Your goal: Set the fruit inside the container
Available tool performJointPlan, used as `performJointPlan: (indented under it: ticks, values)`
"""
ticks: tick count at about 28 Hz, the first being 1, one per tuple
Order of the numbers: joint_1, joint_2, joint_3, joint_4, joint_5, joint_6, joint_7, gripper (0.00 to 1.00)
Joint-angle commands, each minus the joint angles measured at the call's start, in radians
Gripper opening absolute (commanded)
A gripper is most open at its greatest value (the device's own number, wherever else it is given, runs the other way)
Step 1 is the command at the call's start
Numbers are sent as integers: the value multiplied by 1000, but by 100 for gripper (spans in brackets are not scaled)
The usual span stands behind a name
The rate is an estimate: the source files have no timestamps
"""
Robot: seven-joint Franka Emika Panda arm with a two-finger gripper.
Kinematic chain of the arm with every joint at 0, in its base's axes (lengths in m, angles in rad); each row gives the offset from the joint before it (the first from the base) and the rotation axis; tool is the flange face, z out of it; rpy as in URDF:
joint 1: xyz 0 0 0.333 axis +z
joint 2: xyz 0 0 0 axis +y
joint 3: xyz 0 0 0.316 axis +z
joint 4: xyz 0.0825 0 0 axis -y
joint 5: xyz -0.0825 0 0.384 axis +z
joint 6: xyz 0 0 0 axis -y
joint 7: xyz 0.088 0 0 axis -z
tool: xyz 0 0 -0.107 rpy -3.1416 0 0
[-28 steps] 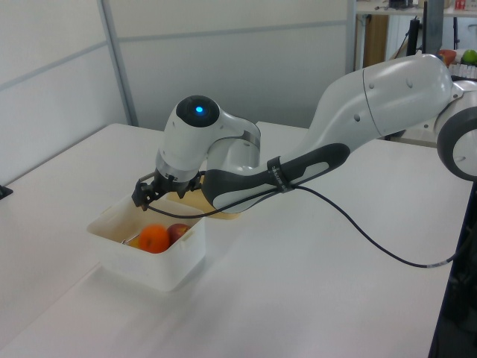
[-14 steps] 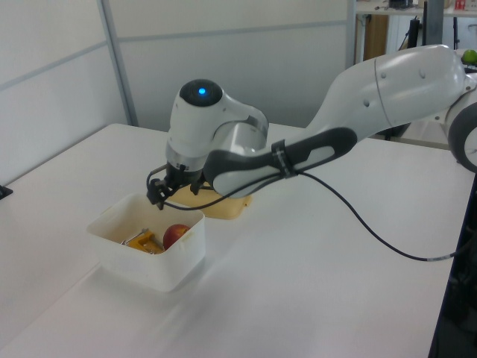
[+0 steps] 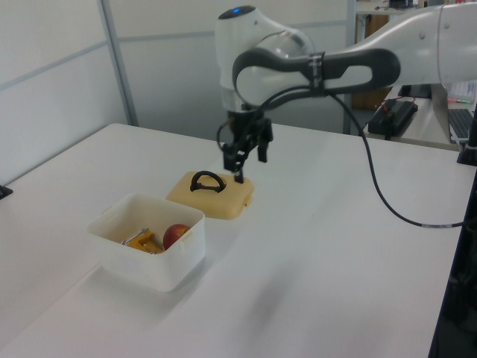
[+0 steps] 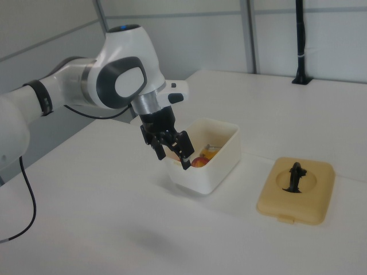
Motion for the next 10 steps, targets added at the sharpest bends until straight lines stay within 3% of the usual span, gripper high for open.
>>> performJointPlan:
  ticks: [1, 6, 10]
  values:
    - [60, -63, -125, -40, 21, -93, -142, 100]
    - [82, -78, -206, -40, 19, -112, -194, 100]
    - [80, -90, -219, -40, 10, -118, -205, 100]
